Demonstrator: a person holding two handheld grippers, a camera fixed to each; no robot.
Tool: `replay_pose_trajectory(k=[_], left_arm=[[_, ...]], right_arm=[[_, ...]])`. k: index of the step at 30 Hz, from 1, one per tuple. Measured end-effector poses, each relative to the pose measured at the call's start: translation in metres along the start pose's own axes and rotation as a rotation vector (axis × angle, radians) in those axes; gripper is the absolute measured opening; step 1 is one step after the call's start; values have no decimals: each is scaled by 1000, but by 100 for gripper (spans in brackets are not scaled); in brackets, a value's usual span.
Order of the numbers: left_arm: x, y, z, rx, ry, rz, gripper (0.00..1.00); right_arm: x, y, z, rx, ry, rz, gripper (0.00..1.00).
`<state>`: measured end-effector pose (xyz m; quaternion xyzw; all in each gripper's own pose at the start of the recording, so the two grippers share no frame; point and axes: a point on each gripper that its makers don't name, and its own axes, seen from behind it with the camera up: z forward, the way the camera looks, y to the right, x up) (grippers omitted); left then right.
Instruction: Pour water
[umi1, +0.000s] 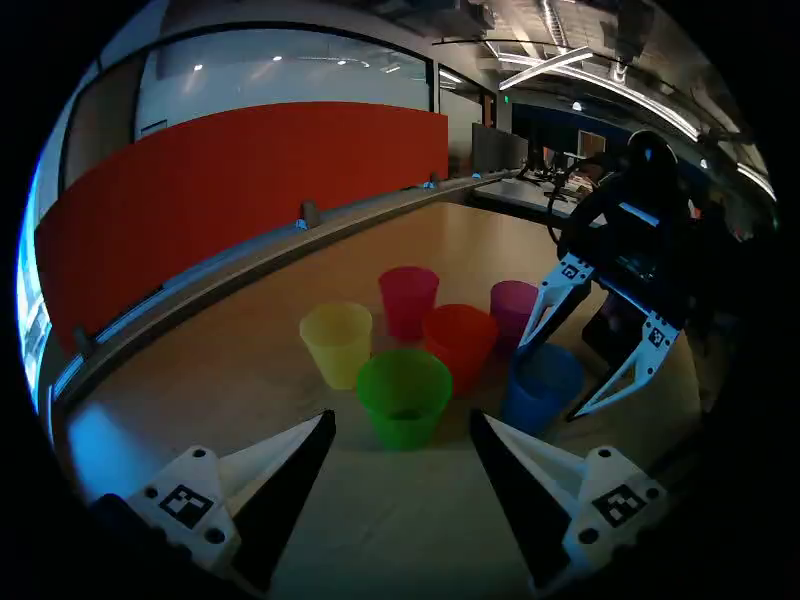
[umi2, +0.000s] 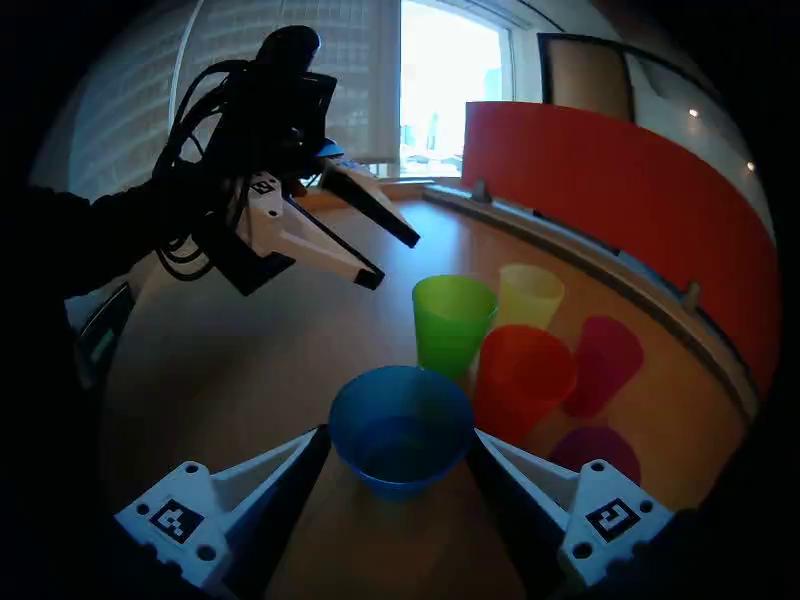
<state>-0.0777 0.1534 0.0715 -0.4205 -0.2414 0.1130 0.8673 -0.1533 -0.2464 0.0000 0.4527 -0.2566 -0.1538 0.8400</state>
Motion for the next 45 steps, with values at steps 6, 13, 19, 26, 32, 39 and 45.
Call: replay_pose_trajectory(k=[6, 13, 19, 26, 32, 39, 45], left_arm=[[-2, 0, 0, 1, -5, 6, 99], [-4, 0, 0, 1, -10, 10, 100], [-3, 0, 1, -3, -10, 11, 99], [-4, 1, 7, -2, -22, 20, 100], [-5, 3, 16, -11, -34, 20, 99], [-8, 3, 25, -15, -49, 26, 99], [-8, 0, 34, -12, -65, 36, 100]], right_arm=[[2, 1, 4, 1, 2, 1, 99], [3, 3, 6, -2, -1, -2, 91], [2, 0, 3, 7, 1, 8, 91], [8, -4, -7, 16, 28, 26, 91], [17, -1, -20, 1, 59, 28, 90], [30, 6, -36, -21, 97, 25, 91], [42, 13, -50, -43, 131, 19, 91]])
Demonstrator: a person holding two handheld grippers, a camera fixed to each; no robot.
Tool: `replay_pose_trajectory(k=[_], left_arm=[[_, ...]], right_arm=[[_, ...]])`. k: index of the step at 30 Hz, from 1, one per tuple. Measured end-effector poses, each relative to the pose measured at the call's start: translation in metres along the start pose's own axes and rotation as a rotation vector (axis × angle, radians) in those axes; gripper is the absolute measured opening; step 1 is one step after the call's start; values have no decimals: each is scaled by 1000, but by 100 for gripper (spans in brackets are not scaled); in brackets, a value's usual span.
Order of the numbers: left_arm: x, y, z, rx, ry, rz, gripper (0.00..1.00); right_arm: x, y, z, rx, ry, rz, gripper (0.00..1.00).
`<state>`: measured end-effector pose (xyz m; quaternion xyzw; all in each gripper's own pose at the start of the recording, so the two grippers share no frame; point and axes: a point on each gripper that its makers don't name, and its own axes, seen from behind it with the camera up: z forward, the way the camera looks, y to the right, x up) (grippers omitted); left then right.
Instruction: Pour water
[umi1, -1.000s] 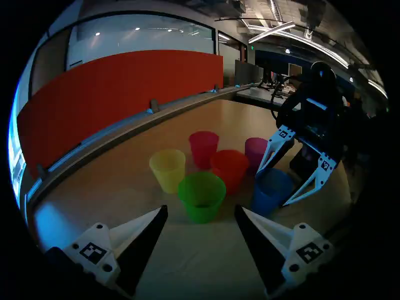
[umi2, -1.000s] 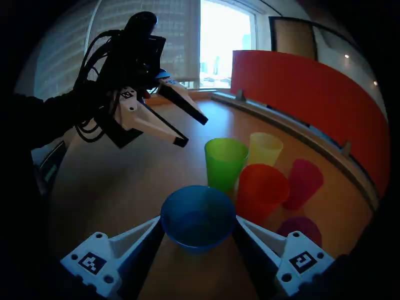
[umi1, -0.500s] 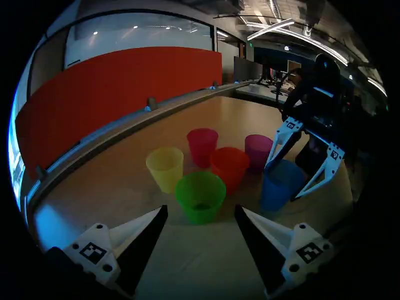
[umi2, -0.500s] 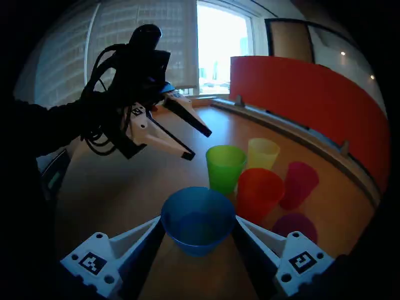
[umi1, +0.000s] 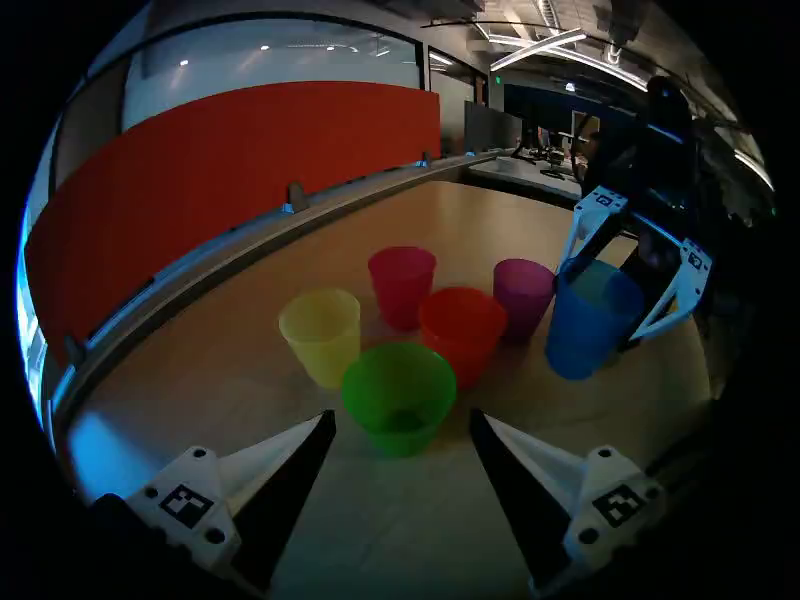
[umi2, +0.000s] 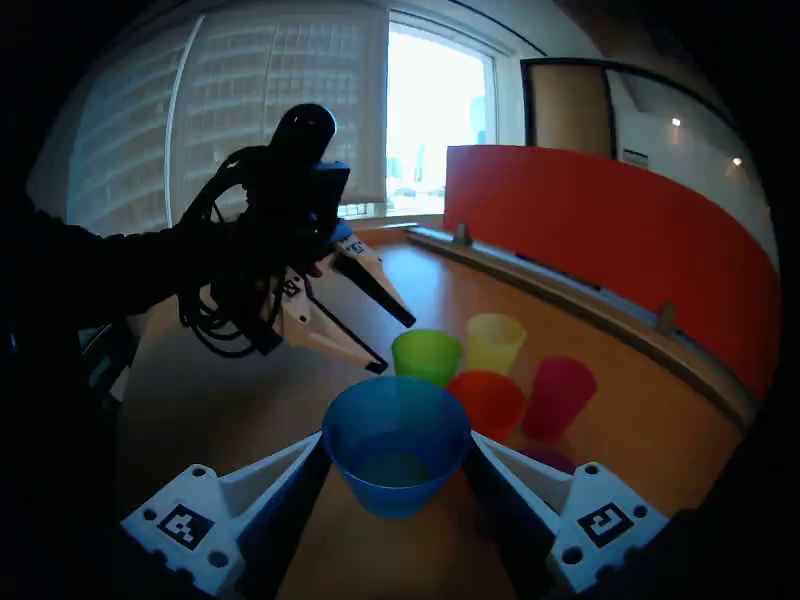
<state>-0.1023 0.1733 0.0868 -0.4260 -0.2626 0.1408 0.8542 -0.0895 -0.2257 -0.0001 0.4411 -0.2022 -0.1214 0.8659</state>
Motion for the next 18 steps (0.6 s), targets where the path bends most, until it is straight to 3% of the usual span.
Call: replay_pose_trajectory(k=[18], left_arm=[[6, -3, 24, -14, -34, 0, 99]], right_arm=[[19, 7, -30, -43, 66, 0, 91]])
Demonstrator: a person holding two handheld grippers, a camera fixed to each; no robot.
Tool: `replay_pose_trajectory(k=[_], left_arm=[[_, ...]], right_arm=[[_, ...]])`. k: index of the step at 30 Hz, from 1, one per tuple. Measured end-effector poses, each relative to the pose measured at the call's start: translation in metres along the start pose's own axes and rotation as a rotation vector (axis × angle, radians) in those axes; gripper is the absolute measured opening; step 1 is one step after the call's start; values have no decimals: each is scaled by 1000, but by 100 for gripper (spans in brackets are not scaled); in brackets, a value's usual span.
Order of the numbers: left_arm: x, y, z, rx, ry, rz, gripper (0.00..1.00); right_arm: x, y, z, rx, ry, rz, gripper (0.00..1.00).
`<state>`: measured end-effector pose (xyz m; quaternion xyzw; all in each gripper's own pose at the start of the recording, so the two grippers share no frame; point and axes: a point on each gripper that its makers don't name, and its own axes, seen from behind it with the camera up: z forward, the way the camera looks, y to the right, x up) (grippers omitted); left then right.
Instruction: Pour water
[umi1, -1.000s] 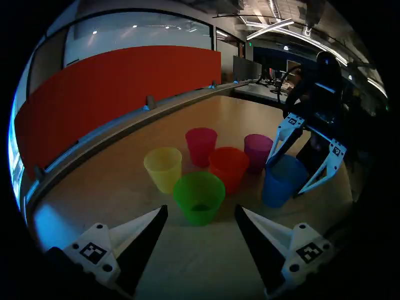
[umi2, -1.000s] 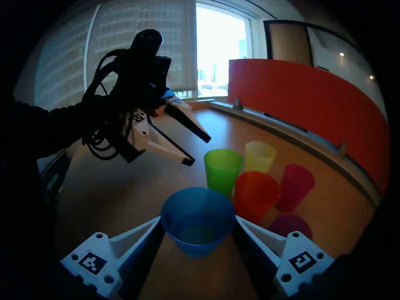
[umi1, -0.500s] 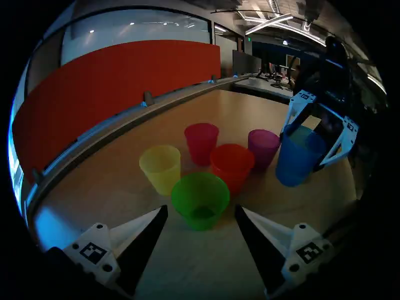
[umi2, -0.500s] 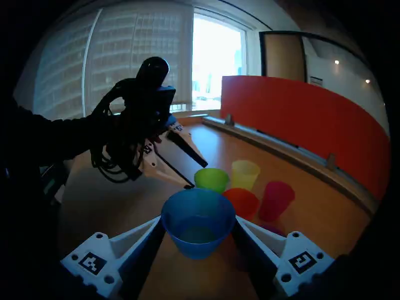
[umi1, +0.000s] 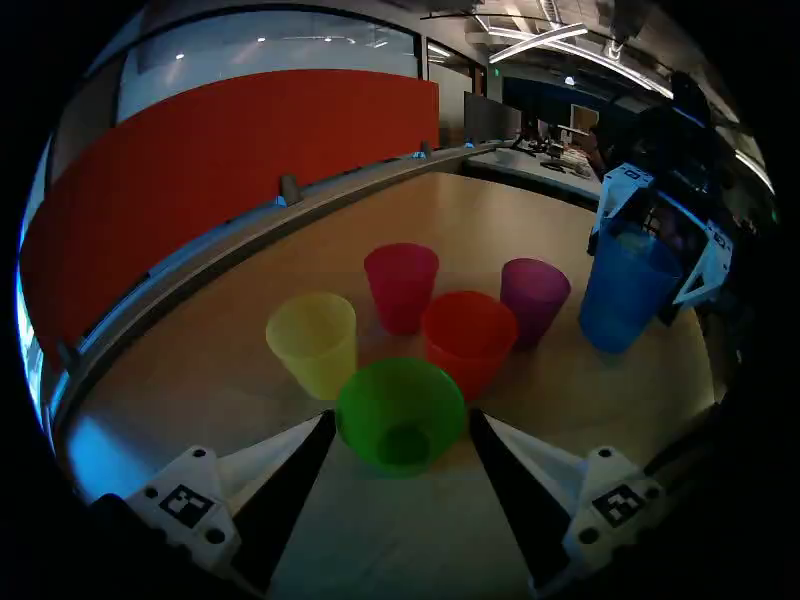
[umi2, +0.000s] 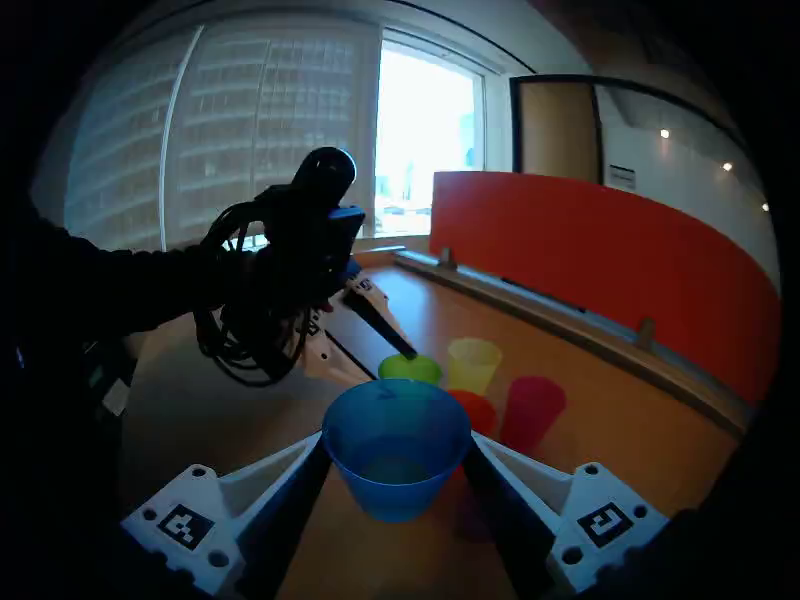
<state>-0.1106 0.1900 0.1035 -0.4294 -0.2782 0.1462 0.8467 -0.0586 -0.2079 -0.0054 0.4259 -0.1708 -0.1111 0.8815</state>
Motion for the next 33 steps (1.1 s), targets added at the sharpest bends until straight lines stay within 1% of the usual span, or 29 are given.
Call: replay_pose_trajectory(k=[7, 9, 11, 18, 23, 27, 33], left_arm=[[0, -1, 8, 7, -13, 16, 99], [-1, -1, 9, 9, -18, 21, 96], [-1, -2, 10, 14, -20, 23, 90], [-2, 0, 10, 10, -28, 28, 88], [-2, 0, 7, 20, -23, 35, 88], [2, 2, 3, 26, -1, 27, 88], [22, 3, -10, 43, 72, -1, 88]], right_arm=[[3, 2, -9, -12, 13, 0, 90], [4, 2, -10, -15, 16, 1, 90], [5, 2, -11, -18, 21, 2, 90], [7, 2, -14, -20, 31, 11, 90], [12, 3, -15, -21, 42, 15, 90], [17, 2, -15, -24, 48, 11, 90], [26, 0, -16, -24, 61, 5, 90]])
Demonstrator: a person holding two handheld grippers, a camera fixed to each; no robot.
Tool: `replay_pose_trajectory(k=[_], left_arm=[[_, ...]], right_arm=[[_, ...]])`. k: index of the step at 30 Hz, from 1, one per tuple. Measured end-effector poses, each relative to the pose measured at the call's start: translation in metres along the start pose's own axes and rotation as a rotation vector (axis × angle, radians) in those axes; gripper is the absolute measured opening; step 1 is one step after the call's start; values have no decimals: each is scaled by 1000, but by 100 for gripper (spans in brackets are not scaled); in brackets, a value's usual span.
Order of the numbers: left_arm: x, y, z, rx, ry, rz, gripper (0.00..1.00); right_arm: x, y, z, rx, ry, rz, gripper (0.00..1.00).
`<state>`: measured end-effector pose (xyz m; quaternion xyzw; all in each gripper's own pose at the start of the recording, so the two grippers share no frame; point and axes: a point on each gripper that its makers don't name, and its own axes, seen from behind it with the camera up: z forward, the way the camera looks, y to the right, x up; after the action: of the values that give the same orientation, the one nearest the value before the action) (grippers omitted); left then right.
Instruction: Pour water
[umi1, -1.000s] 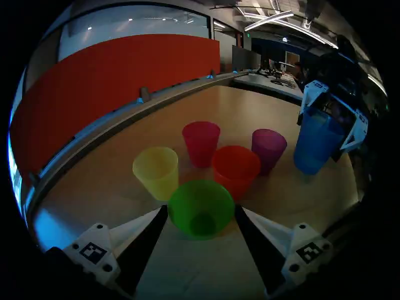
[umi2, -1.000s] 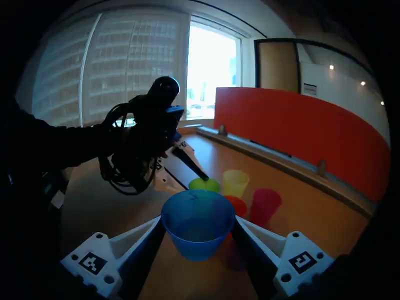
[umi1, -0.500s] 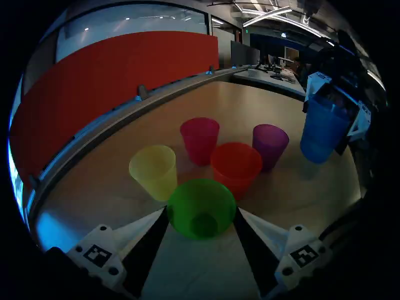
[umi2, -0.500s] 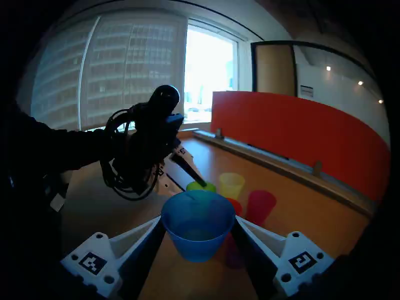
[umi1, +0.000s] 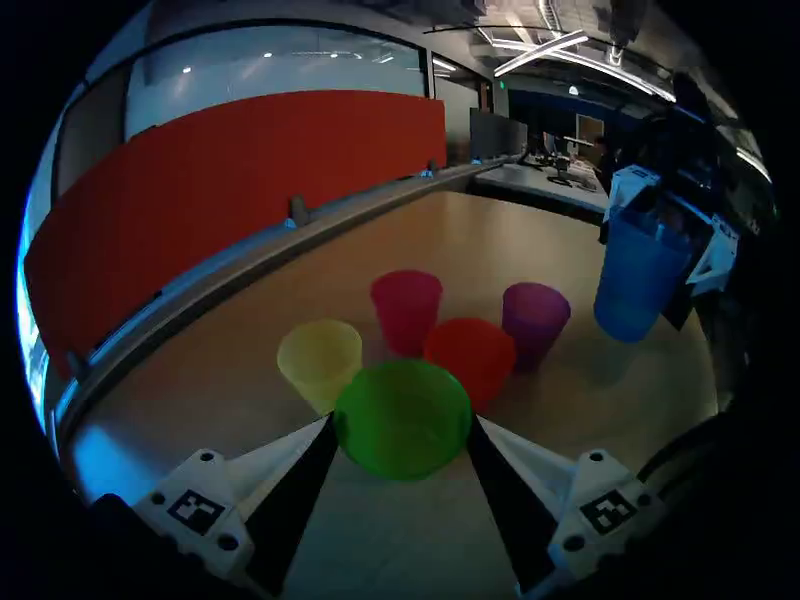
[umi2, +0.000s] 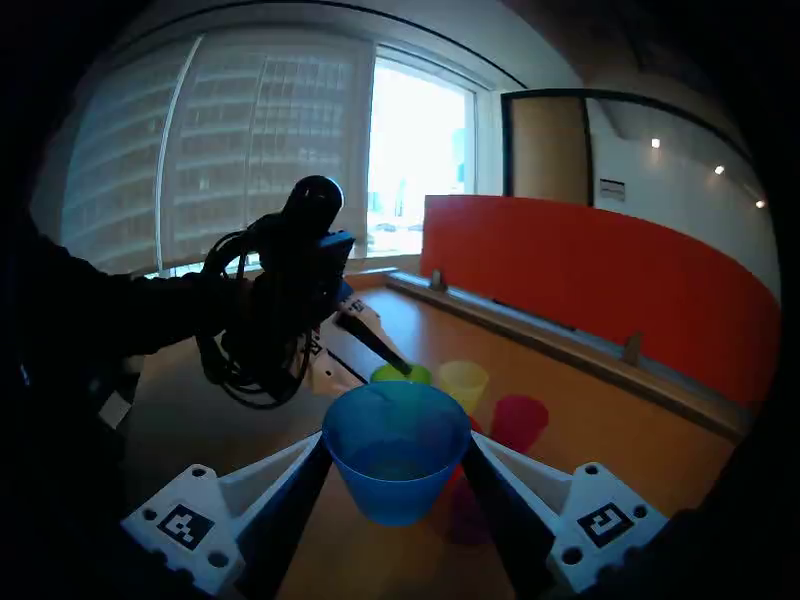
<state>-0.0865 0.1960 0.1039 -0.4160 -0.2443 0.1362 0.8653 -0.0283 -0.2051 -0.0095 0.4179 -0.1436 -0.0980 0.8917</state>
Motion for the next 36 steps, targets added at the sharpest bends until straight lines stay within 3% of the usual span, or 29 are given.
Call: replay_pose_trajectory(k=[9, 23, 36], left_arm=[[23, -1, -24, 22, 76, -51, 88], [54, 14, -61, 41, 178, -38, 88], [73, 17, -89, 48, 258, -50, 88]], right_arm=[[14, -4, -1, -1, 18, -6, 90], [36, -7, -1, -1, 46, -13, 90], [50, -8, -4, -9, 68, -31, 90]])
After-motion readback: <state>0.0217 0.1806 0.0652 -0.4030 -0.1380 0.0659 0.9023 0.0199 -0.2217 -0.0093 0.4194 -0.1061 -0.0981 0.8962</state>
